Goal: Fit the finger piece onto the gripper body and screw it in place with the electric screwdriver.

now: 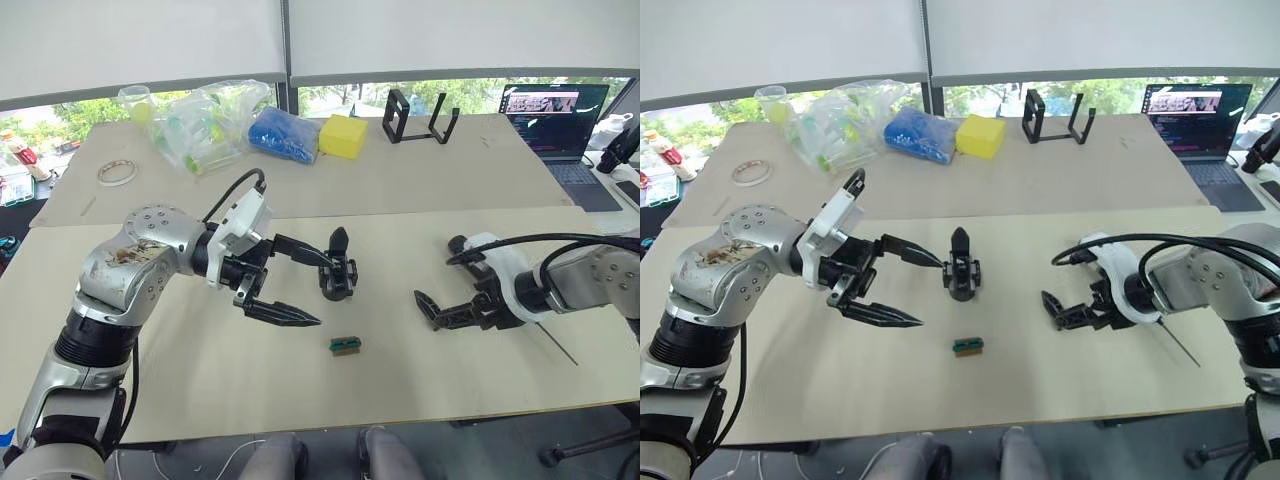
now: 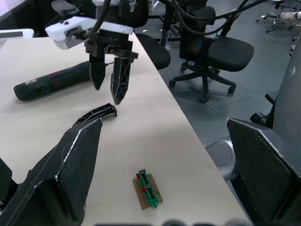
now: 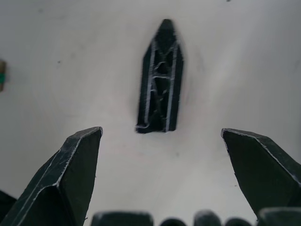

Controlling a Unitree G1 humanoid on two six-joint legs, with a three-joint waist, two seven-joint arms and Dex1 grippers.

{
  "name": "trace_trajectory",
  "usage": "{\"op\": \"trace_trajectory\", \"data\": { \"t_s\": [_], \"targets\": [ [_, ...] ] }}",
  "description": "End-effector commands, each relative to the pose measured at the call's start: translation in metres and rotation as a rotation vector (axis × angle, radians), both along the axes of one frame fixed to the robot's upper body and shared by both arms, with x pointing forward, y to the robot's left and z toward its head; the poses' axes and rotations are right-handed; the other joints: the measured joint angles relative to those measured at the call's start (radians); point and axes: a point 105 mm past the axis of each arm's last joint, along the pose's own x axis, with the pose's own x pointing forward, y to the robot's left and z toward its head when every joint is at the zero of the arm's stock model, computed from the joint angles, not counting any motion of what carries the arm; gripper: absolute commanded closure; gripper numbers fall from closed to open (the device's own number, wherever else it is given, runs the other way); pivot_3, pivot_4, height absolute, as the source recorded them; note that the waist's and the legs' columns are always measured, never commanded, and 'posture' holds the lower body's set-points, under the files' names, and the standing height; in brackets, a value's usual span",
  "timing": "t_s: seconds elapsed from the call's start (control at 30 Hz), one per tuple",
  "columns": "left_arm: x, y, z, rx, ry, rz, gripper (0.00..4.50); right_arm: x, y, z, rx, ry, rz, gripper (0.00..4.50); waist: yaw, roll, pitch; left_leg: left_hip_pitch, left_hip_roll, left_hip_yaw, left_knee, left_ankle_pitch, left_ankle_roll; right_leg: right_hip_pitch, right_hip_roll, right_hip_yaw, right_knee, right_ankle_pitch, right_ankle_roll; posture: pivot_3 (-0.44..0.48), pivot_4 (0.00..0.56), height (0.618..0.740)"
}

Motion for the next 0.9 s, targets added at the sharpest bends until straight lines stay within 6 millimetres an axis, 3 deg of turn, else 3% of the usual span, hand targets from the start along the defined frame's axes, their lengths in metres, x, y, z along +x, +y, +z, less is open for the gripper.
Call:
{"op": "trace_trajectory", "data": {
  "t_s": [0.03, 0.27, 0.4, 0.57, 0.63, 0.73, 0.9],
  "targets": [
    [-0.005, -0.004, 0.005, -0.019, -0.037, -0.011, 0.04, 0.004, 0.003, -0.001, -0.003, 0.006, -0.001, 0.00, -0.001, 0.000, 0.000, 0.000, 0.000, 0.000, 0.000, 0.000, 0.000, 0.000, 0.000, 0.000, 0.000, 0.000, 0.000, 0.000, 0.150, 0.740],
    [-0.004, -0.007, 0.003, -0.018, -0.051, -0.004, 0.04, 0.016, 0.008, -0.013, -0.029, 0.015, -0.019, 0.00, -0.001, 0.000, 0.000, 0.000, 0.000, 0.000, 0.000, 0.000, 0.000, 0.000, 0.000, 0.000, 0.001, 0.000, 0.000, 0.000, 0.150, 0.740],
    [-0.001, -0.007, 0.003, -0.024, -0.058, 0.011, 0.00, 0.017, 0.015, -0.022, -0.044, 0.020, 0.024, 1.15, -0.001, 0.000, 0.000, 0.000, 0.000, 0.000, 0.001, 0.000, 0.000, 0.000, 0.000, 0.000, 0.000, 0.000, 0.000, 0.000, 0.150, 0.740],
    [0.003, -0.007, 0.001, -0.022, -0.058, 0.036, 0.00, 0.022, 0.011, -0.027, -0.067, -0.011, 0.041, 2.88, -0.006, 0.000, 0.000, 0.000, 0.000, 0.000, 0.001, 0.000, 0.000, 0.000, 0.001, -0.001, 0.001, 0.000, 0.000, 0.000, 0.150, 0.740],
    [0.006, -0.007, 0.000, -0.020, -0.052, 0.054, 0.00, 0.026, 0.008, -0.019, -0.057, -0.061, 0.068, 3.38, -0.010, 0.000, 0.000, 0.000, 0.000, 0.000, 0.002, 0.000, 0.000, 0.000, 0.001, -0.001, 0.001, 0.000, 0.000, 0.000, 0.150, 0.740],
    [0.009, -0.006, -0.002, -0.019, -0.039, 0.081, 0.00, 0.027, 0.004, -0.007, -0.045, -0.119, 0.116, 3.37, -0.012, 0.000, 0.000, 0.000, 0.000, 0.000, 0.003, 0.000, 0.000, 0.000, 0.001, 0.000, 0.003, 0.000, 0.000, 0.000, 0.150, 0.740],
    [0.018, -0.008, 0.002, -0.103, 0.074, 0.193, 0.00, 0.031, 0.001, 0.042, -0.025, -0.470, 0.240, 3.37, -0.006, 0.000, 0.000, -0.001, 0.000, -0.001, 0.004, 0.000, 0.000, -0.001, 0.001, -0.001, 0.004, 0.000, 0.000, 0.000, 0.150, 0.740]
  ]
}}
